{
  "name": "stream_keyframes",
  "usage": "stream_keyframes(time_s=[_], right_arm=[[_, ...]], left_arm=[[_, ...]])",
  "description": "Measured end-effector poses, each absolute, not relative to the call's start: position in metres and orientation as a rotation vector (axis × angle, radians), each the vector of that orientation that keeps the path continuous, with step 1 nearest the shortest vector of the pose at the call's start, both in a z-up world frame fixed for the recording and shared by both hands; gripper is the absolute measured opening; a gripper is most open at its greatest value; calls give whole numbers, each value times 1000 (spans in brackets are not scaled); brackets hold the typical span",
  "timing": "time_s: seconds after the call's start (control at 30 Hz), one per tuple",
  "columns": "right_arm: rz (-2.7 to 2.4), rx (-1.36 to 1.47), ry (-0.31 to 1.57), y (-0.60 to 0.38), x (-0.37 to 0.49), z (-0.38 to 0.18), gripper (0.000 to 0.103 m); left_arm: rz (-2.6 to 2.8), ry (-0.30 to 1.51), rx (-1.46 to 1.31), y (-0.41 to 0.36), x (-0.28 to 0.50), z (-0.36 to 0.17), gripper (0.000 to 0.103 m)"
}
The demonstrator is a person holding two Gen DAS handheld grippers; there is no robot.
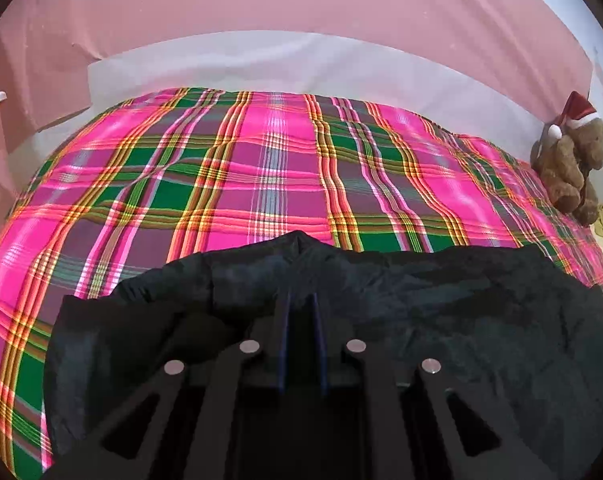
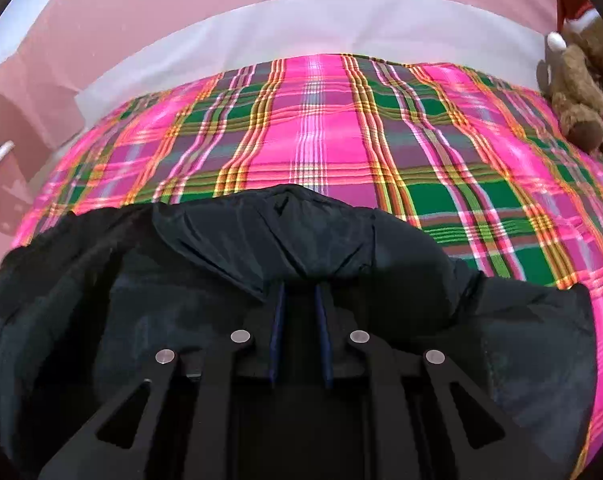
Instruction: Fold large clothes
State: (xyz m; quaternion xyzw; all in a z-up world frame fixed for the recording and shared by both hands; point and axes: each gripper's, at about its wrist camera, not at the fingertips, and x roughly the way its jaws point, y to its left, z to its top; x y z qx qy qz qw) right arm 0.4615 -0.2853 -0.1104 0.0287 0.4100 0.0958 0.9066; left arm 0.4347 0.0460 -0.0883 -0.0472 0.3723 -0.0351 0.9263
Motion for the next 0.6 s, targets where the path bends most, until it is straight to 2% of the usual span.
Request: stream_keyframes(time_s=[0.1,0.23,0.33,0.5,0.6], right_arm=[[158,44,841,-290,451,-91,15],[201,95,686,-300,387,-36,17],[320,112,632,-282,342,-18,17],[389,46,744,-245,331,-58,17],[384,52,779,-245,344,-90,16]], left_arm=[[-76,763,-144,55,418,-67,14],[-157,669,-170,54,366,-29,14],[-254,643,-142,33,330,-24,14],[-259,756,-90,9,322,-72,14],[-263,767,-105,9,326,-77,14]])
